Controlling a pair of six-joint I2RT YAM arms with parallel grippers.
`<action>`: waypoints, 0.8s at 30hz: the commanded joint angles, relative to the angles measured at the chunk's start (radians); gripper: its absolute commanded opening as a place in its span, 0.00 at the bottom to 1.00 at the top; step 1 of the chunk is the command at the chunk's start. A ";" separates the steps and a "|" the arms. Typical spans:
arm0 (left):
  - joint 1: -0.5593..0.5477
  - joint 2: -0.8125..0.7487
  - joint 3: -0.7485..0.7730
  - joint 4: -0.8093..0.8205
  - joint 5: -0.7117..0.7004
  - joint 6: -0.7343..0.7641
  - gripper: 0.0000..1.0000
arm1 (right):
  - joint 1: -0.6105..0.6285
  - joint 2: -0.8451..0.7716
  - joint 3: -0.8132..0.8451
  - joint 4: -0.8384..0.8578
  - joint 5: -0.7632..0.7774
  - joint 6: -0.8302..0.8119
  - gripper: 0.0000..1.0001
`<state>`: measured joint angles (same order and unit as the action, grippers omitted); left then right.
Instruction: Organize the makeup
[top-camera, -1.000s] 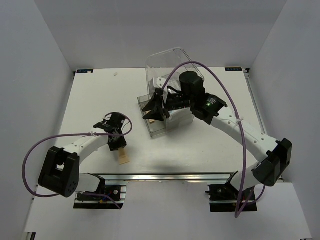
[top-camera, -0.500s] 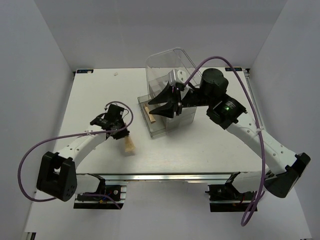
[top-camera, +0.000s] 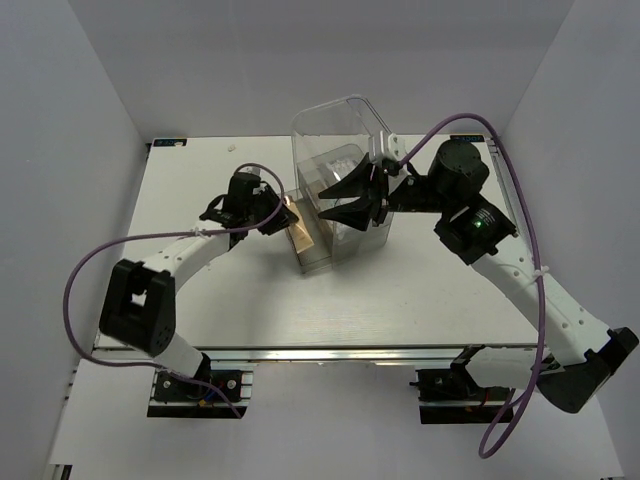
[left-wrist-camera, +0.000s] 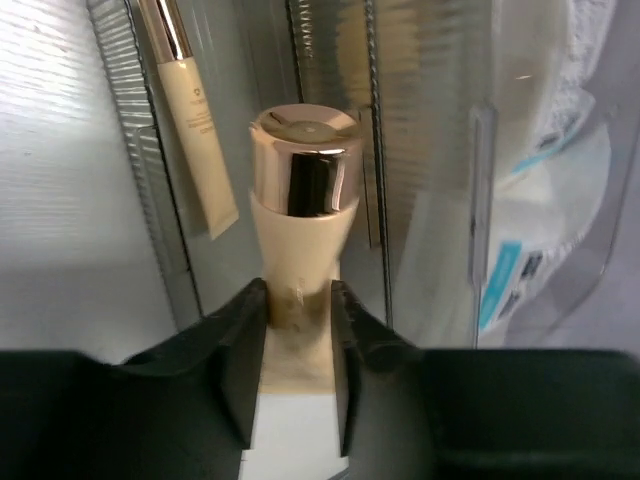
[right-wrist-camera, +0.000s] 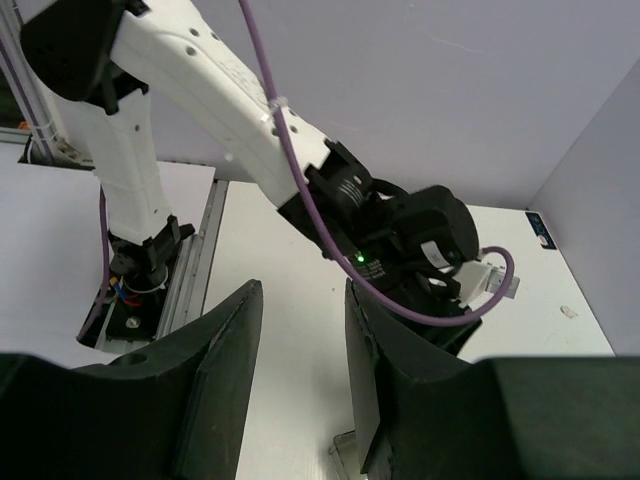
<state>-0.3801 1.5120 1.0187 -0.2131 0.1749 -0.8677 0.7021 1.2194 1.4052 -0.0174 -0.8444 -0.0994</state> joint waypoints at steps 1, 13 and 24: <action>-0.003 0.062 0.092 0.075 0.060 -0.019 0.44 | -0.027 -0.043 -0.015 0.045 -0.010 0.021 0.45; 0.003 0.102 0.182 0.011 -0.014 0.010 0.07 | -0.113 -0.107 -0.071 0.054 -0.005 0.040 0.45; 0.015 0.157 0.184 -0.226 -0.193 0.073 0.00 | -0.167 -0.135 -0.110 0.066 0.004 0.070 0.46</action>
<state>-0.3687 1.6520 1.1755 -0.3500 0.0383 -0.8375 0.5453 1.1114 1.2976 0.0029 -0.8410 -0.0517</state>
